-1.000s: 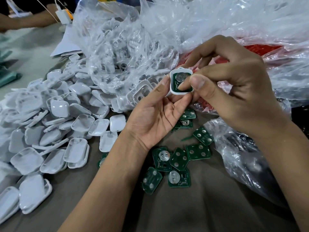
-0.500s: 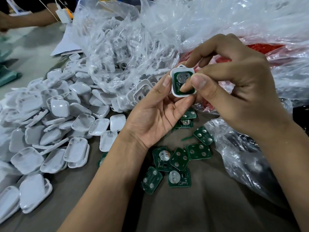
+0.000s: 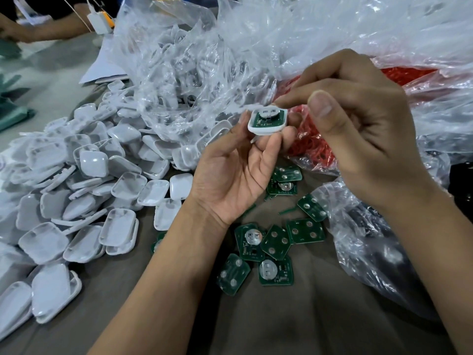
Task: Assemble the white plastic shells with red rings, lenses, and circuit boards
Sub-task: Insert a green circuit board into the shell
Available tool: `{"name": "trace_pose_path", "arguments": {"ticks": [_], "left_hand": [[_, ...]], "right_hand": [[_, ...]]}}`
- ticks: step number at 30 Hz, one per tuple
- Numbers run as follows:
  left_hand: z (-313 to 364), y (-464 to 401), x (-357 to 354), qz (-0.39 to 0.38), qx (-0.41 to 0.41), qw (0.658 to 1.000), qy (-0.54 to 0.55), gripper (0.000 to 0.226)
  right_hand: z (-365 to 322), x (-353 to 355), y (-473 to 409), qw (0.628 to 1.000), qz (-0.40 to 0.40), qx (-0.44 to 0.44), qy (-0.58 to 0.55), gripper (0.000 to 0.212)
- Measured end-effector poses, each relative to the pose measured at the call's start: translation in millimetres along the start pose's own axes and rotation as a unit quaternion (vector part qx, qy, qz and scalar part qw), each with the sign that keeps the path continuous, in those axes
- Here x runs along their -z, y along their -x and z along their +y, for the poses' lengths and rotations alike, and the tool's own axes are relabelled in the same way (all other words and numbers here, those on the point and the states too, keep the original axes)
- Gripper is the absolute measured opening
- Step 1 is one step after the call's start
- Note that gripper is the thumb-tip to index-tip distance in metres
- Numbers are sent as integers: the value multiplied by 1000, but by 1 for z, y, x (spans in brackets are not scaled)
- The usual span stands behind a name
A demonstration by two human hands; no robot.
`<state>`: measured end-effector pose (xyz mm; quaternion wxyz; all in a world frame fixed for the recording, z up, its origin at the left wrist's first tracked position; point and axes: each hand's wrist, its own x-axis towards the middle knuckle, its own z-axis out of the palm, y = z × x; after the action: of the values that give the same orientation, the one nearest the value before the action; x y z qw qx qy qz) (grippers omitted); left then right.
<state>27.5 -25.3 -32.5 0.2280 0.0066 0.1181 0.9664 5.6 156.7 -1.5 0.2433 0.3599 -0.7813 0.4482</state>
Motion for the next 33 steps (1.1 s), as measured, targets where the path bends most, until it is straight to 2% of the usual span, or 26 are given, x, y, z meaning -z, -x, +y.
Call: {"name": "trace_pose_path", "arguments": {"ticks": [9,18,22,26,28,31,33], "left_hand": [[-1,0,-1,-5,0,1000,-24,35],[-2,0,-3,-1,-5,999,-53,38],[-3,0,-4,-3,-10,999,-52,38],[3,1,-6,2,-52,998,-42,34],[12,4,-7,-7,-89,996,-23,39],[28,12,-11,-24,-140,990,-2,34],[40,19,-13,-37,-162,986,12,31]], "right_hand": [[-2,0,0,999,-35,-9,19,33],[-1,1,0,999,-30,4,29,32],[-2,0,-1,1000,-11,-8,-7,30],[1,1,-1,997,37,-61,-20,29],[3,-1,1,993,48,-104,5,24],[2,-5,1,990,14,-137,39,12],[0,-12,-1,985,-60,-151,65,14]]}}
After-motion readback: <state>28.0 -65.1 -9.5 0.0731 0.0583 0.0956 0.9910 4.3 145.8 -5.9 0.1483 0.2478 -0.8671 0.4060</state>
